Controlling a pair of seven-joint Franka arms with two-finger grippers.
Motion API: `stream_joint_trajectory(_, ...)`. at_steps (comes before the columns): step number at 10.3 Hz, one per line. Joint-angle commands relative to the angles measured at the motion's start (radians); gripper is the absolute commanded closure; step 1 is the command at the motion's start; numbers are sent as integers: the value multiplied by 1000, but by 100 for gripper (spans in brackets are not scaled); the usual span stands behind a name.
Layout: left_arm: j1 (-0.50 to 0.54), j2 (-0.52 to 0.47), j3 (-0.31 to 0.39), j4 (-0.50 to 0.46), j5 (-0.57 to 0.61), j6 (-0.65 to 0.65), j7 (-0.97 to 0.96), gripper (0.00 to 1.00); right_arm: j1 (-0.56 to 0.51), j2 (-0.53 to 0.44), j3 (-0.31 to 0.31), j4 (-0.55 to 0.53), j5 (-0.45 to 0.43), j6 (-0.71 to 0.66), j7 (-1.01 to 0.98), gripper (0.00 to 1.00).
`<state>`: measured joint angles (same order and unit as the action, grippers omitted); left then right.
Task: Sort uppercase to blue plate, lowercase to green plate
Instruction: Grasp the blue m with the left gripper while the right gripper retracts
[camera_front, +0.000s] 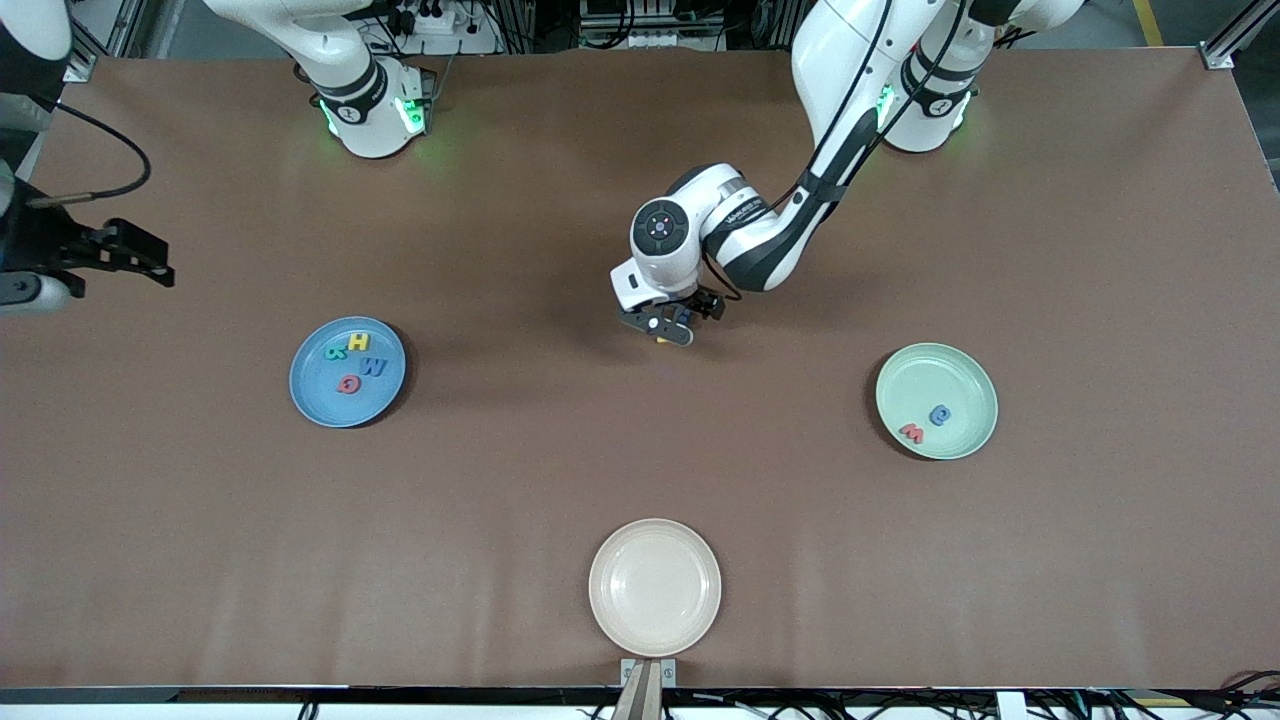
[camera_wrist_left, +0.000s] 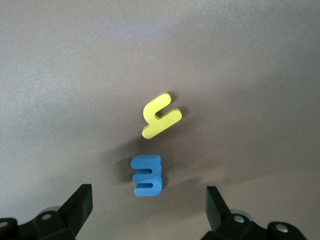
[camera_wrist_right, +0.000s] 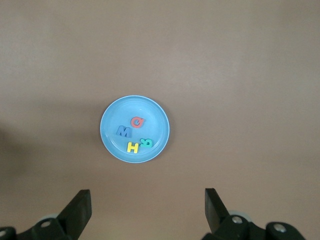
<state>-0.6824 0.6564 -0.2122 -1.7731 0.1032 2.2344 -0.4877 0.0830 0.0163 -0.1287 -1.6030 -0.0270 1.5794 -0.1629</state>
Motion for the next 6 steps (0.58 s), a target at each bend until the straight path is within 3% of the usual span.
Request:
stream_joint_trajectory(1, 6, -6, -4, -20, -20, 16, 26, 0, -12, 8, 14, 56, -11, -68, 57, 0)
stream_joint_trajectory(6, 20, 14, -3, -17, -20, 73, 23, 0, 0, 1, 21, 87, 10, -68, 117, 0)
